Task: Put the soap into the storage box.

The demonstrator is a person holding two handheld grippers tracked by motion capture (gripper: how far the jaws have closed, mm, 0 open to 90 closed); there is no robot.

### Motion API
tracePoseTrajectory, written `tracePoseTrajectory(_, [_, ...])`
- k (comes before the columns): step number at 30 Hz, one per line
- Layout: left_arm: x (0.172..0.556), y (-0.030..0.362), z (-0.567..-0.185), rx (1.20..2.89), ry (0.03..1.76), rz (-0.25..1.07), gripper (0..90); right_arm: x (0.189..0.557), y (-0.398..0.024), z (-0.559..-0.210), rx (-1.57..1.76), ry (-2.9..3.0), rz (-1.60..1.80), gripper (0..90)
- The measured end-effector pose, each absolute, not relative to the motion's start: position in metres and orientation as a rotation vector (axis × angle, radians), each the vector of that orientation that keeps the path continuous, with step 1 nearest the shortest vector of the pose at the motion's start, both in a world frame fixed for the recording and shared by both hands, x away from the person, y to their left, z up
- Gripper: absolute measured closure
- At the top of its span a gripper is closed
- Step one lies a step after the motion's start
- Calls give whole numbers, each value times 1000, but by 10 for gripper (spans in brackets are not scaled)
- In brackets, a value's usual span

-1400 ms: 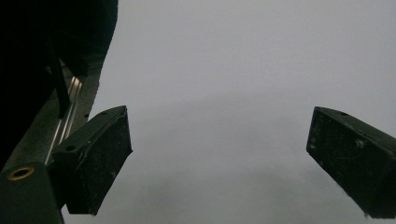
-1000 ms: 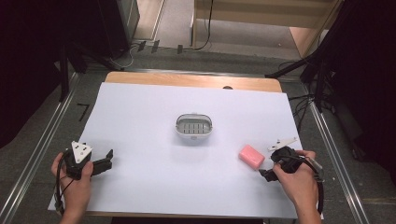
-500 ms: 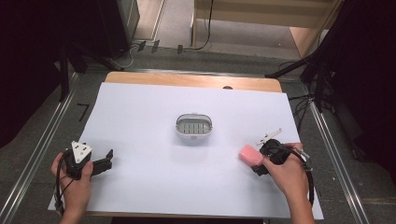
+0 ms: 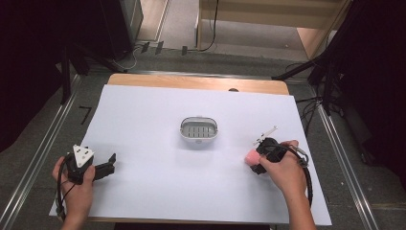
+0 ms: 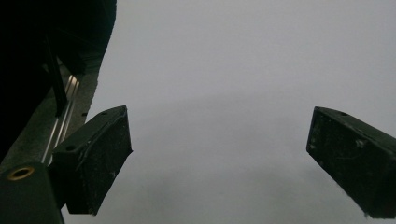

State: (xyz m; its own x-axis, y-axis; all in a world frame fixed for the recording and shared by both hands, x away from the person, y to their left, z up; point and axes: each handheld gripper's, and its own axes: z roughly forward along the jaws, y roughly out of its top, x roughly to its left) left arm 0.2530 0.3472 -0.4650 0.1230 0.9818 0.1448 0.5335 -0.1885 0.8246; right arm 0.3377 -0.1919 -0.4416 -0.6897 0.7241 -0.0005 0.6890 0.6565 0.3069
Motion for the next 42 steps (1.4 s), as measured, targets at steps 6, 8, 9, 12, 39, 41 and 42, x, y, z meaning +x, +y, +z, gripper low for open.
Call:
tracePoseTrajectory(6, [253,348,-465,1800,1467,948,71,341,-190,-443,1198,2748,417,299])
tracePoseTrajectory(8, [253,348,-465,1799,1467,948,71,342,-189,-444,1207,2746,410,324])
tracePoseTrajectory(9, [253,348,-465,1799,1467,948,71,343,-189,-445,1210,2743,418,374])
tracePoseTrajectory(12, [253,348,-465,1800,1469,948,71,343,-187,-445,1220,2729,398,382])
tracePoseTrajectory(39, [254,348,-465,1801,1474,944,71,349,-188,-447,1202,2753,445,388])
tracePoseTrajectory(41, [254,348,-465,1806,1471,948,71,347,-186,-440,1149,2737,462,389])
tracePoseTrajectory(42, [254,347,-465,1804,1474,950,71,346,-186,-436,1131,2739,480,389])
